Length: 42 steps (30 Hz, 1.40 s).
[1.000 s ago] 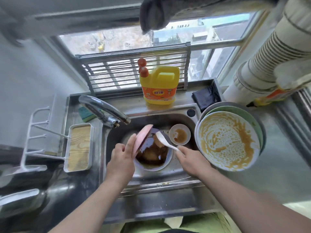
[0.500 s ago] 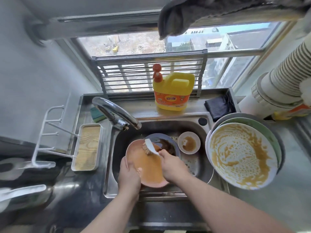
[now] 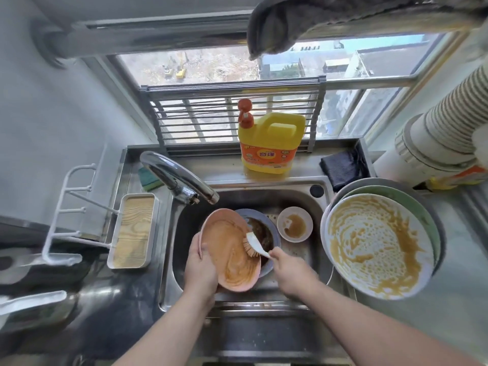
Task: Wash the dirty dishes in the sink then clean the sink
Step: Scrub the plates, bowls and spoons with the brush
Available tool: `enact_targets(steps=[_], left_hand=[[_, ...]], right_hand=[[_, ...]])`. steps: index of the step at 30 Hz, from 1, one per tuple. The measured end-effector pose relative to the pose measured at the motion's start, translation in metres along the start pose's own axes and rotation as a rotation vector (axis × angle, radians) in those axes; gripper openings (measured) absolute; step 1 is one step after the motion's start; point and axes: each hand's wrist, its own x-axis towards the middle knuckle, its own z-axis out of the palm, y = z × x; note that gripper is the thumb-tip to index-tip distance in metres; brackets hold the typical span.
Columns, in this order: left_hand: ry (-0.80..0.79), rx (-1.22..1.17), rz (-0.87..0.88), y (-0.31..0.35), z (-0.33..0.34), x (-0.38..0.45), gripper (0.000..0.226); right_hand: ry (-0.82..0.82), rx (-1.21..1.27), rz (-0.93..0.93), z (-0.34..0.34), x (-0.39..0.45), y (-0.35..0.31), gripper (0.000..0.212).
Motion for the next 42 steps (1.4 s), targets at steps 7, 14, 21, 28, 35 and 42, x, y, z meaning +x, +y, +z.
enact_targets(steps=[7, 14, 21, 28, 35, 42], left_hand=[[0.025, -0.131, -0.085, 0.000, 0.014, -0.004, 0.032], [0.014, -0.225, -0.197, 0.018, 0.004, -0.006, 0.037], [-0.027, -0.314, -0.257, 0.019, 0.022, -0.030, 0.026], [0.019, -0.249, -0.351, 0.027, 0.005, -0.010, 0.029], [-0.119, -0.119, -0.355, 0.036, 0.005, -0.005, 0.022], [-0.116, -0.028, -0.367, 0.021, 0.003, 0.006, 0.032]], right_hand=[[-0.010, 0.208, -0.231, 0.040, -0.049, -0.044, 0.035], [0.051, 0.085, -0.029, 0.010, -0.037, 0.006, 0.019], [0.062, 0.085, -0.127, 0.004, -0.016, -0.060, 0.033], [-0.077, 0.103, -0.108, 0.036, -0.065, -0.020, 0.023], [0.042, 0.068, -0.013, -0.019, -0.004, -0.006, 0.023], [-0.059, 0.192, -0.123, 0.034, -0.054, -0.027, 0.024]])
